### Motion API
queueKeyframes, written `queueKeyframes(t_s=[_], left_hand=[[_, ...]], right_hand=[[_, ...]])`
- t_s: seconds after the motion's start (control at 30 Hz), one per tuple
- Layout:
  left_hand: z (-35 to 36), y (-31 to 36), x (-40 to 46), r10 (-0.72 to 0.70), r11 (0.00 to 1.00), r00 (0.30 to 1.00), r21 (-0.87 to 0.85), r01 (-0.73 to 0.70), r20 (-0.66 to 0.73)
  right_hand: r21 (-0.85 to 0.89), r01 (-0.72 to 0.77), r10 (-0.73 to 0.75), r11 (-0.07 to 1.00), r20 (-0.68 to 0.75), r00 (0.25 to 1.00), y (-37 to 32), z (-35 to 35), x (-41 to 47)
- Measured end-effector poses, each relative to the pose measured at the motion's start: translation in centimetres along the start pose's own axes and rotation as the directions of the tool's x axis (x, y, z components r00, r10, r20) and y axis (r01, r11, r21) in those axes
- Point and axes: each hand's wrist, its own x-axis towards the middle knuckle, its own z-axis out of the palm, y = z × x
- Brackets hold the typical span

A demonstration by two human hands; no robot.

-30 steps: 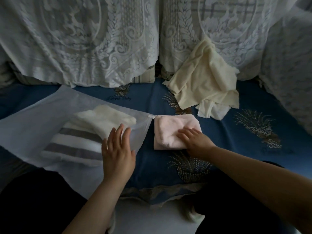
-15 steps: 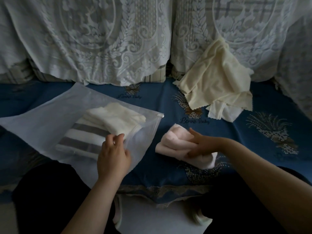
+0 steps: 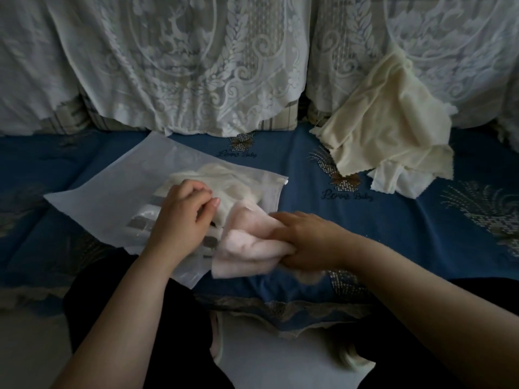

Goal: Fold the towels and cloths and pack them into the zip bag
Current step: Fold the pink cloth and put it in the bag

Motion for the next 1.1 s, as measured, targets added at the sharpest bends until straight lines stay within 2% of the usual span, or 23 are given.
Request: queueKeyframes(t_s=[0.23,0.27,0.37,0.43,0.5,0.6,0.73,0.87,0.93,1.03,1.1], left_hand=[[-1.7,-0.6,-0.7,-0.074,0.975,0.997,-0.207,0.076,0.016],[-1.9,-0.7,-0.7,-0.078,0.968,0.996,-0.237,0.084,0.034],[-2.4,0.1,-1.0,-0.1,0.931,0.988,-0.34,0.135,0.119],[-2.5,0.7,-0.9,-0.12,0.903,0.985,-0.4,0.161,0.126],[-2.5,1.2,-0.7,-0.13,0.888,0.987,-0.431,0.16,0.098],[-2.6,1.4,-0.4,-0.093,0.931,0.991,-0.346,0.119,0.092],[-3.8,2.2,-0.5,-0.074,0.953,0.996,-0.29,0.087,0.056],[-4.6,2.4,-0.4,-0.058,0.95,0.998,-0.304,0.066,0.036],[-4.6,1.9,-0.7,-0.109,0.942,0.994,-0.315,0.113,0.029],[-4.4,1.3,-1.6,-0.157,0.929,0.987,-0.335,0.157,0.026],[-3.8,1.1,-1.9,-0.153,0.911,0.984,-0.374,0.175,0.087]], right_hand=[[-0.101,-0.136,0.126,0.986,-0.1,0.987,-0.6,0.8,5.2],[-0.044,-0.162,0.156,0.986,-0.118,0.981,-0.5,0.8,5.2],[0.283,-0.195,0.239,0.939,-0.131,0.962,-0.2,0.8,5.5],[0.376,-0.171,0.242,0.911,-0.152,0.958,-1.2,0.8,5.6],[0.278,-0.159,0.212,0.947,-0.172,0.962,-3.1,1.2,5.8],[0.061,-0.155,0.164,0.986,-0.194,0.967,-5.6,1.6,6.6],[0.016,-0.16,0.16,0.987,-0.21,0.965,-7.0,1.4,10.8],[-0.017,-0.143,0.143,0.99,0.003,0.99,-8.0,1.8,15.7],[0.05,-0.128,0.125,0.991,0.05,0.991,-7.8,2.4,15.9],[0.113,-0.073,0.092,0.991,-0.173,0.981,-5.8,3.9,12.9],[0.113,-0.033,0.061,0.993,-0.248,0.967,-4.3,5.4,10.0]])
